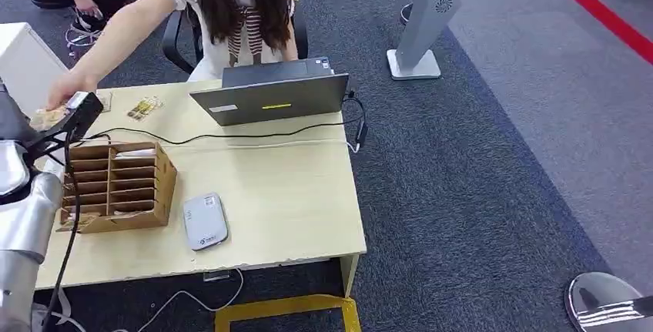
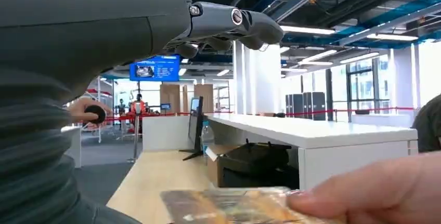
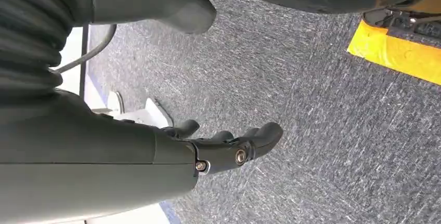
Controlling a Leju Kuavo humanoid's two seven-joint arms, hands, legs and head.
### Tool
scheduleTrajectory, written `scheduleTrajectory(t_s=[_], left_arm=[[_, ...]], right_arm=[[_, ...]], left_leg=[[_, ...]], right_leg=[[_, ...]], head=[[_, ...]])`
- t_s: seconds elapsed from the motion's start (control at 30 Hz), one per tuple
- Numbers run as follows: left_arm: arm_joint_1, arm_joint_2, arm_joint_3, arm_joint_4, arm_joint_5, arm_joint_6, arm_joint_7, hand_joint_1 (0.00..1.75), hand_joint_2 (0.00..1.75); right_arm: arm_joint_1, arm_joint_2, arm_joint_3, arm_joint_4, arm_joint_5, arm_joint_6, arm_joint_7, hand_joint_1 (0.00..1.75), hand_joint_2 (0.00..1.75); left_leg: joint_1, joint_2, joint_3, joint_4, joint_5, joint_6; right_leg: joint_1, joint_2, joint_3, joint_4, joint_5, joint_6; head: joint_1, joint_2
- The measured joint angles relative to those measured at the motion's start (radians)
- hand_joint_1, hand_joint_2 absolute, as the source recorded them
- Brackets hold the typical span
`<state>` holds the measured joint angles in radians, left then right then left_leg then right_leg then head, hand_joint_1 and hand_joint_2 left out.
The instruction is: Pass the card to the sensor for recognition and then transmit it.
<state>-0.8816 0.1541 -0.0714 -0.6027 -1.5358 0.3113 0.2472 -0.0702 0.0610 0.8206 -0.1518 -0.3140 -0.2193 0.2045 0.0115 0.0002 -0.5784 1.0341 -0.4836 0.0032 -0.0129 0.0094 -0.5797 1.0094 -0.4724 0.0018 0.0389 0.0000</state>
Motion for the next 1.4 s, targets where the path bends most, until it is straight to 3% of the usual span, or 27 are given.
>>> scheduleTrajectory(t_s=[0.63, 0.67, 1.4], left_arm=[[0.000, -0.036, -0.055, 0.000, 0.000, -0.003, 0.005, 0.00, 1.75], [0.000, -0.036, -0.055, 0.000, 0.000, -0.003, 0.005, 1.73, 1.75], [0.000, -0.041, -0.055, 0.000, 0.000, -0.025, -0.023, 1.75, 1.75]], right_arm=[[-0.001, 0.000, 0.010, 0.001, -0.002, 0.000, -0.006, 0.00, 1.75], [-0.001, 0.000, 0.010, 0.001, -0.002, 0.001, -0.006, 0.00, 1.75], [-0.001, 0.000, 0.013, 0.003, -0.005, -0.004, -0.010, 0.00, 1.75]], left_leg=[[0.000, 0.000, 0.000, 0.000, 0.000, 0.000], [0.000, 0.000, 0.000, 0.000, 0.000, 0.000], [0.000, 0.000, 0.000, 0.000, 0.000, 0.000]], right_leg=[[0.000, 0.000, 0.000, 0.000, 0.000, 0.000], [0.000, 0.000, 0.000, 0.000, 0.000, 0.000], [0.000, 0.000, 0.000, 0.000, 0.000, 0.000]], head=[[0.000, 0.000], [0.000, 0.000], [0.000, 0.000]])
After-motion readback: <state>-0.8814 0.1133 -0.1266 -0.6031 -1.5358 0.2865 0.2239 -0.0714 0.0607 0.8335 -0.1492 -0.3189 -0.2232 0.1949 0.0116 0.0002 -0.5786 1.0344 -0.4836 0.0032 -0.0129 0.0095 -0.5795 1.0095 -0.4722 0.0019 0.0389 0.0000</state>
